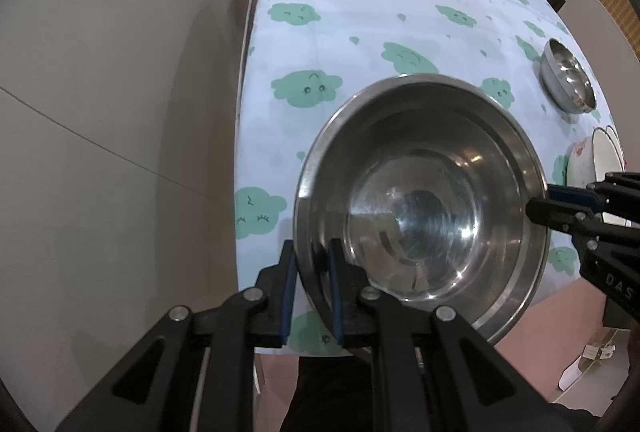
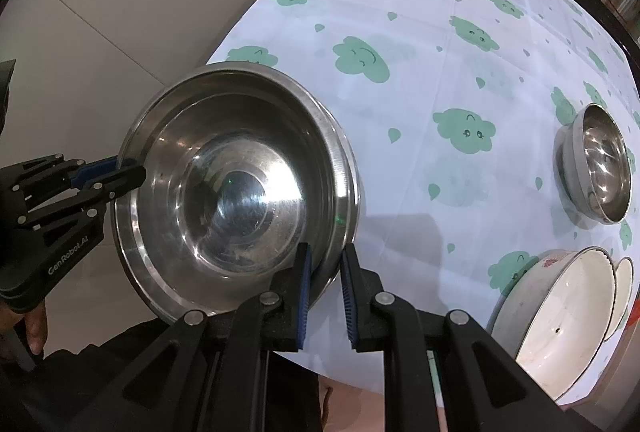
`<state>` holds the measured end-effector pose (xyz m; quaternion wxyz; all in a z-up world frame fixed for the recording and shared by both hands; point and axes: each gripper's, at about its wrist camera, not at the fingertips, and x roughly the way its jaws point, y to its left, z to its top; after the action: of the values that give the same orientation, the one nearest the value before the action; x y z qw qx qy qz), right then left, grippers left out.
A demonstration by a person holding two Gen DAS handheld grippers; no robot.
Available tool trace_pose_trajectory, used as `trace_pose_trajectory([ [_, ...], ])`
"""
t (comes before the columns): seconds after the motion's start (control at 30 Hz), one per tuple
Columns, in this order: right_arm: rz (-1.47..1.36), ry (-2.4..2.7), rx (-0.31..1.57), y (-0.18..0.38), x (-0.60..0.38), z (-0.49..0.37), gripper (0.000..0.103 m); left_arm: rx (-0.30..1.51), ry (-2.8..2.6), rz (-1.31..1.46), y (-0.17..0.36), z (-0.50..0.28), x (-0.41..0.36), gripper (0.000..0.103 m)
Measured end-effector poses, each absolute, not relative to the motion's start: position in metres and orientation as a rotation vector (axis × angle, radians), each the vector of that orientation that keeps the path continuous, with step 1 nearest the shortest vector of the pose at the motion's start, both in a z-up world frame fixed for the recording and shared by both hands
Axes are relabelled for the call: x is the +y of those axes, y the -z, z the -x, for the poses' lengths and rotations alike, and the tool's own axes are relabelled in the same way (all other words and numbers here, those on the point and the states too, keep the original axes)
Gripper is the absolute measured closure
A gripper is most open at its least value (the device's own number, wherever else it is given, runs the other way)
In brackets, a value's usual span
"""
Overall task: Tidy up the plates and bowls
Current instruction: 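Carry the large steel bowl with both tools toward the cloth edge, then lower the large steel bowl onto the cloth and open both tools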
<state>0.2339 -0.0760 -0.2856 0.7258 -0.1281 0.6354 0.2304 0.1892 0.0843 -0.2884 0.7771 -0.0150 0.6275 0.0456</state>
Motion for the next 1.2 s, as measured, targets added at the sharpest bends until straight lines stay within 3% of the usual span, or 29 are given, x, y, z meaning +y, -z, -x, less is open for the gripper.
trace_pose_trajectory([
  [1.03,0.208,-0.519,1.364,0.277,-0.085,-0.227,0.082,1.32,-0.056,0.027,0.275,-0.195,0.069,0.085],
  [1.2,0.192,-0.515,1.35,0.271,-0.088,-0.228,0.082,1.301,-0.048,0.014,0.269,-0.2,0.065,0.066],
])
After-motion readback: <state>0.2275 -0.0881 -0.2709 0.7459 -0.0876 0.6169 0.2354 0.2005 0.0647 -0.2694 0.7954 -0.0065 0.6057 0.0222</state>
